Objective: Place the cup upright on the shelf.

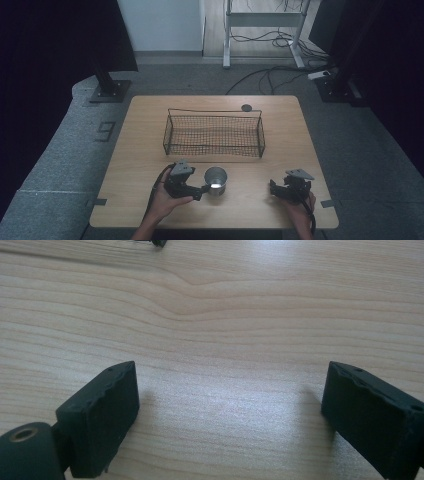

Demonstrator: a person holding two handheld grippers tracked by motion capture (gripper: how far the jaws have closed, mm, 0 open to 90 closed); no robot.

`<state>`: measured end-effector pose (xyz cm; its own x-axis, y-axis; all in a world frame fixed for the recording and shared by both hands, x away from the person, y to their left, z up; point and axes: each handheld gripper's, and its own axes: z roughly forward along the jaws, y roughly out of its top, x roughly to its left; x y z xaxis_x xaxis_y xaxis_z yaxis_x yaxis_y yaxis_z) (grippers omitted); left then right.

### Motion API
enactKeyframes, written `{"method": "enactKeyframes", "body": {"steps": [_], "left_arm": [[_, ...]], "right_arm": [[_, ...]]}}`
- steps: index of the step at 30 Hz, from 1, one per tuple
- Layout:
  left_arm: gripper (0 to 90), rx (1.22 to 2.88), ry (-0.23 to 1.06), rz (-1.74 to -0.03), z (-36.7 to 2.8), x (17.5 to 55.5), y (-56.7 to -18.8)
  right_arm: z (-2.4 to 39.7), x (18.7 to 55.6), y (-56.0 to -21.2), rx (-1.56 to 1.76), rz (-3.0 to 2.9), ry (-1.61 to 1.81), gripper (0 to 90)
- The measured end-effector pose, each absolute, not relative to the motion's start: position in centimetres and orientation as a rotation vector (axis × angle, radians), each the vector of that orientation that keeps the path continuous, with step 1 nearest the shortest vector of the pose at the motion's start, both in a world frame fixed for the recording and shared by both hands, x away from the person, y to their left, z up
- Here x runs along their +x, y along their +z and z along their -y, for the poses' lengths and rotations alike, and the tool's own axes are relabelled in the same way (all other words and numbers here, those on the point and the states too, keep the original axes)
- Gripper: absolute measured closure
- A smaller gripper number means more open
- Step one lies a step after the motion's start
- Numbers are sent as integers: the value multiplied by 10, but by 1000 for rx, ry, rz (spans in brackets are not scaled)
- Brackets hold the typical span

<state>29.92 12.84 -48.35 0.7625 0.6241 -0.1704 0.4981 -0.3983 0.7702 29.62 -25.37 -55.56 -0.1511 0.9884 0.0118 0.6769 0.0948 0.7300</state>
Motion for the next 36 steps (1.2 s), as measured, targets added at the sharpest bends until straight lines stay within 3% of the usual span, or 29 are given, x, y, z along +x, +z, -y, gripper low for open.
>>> {"method": "enactKeyframes", "body": {"steps": [36], "left_arm": [[74,2134,158,-817,-79,317,-506]], "right_arm": [[254,296,-555,1628,-1884,832,92]]}}
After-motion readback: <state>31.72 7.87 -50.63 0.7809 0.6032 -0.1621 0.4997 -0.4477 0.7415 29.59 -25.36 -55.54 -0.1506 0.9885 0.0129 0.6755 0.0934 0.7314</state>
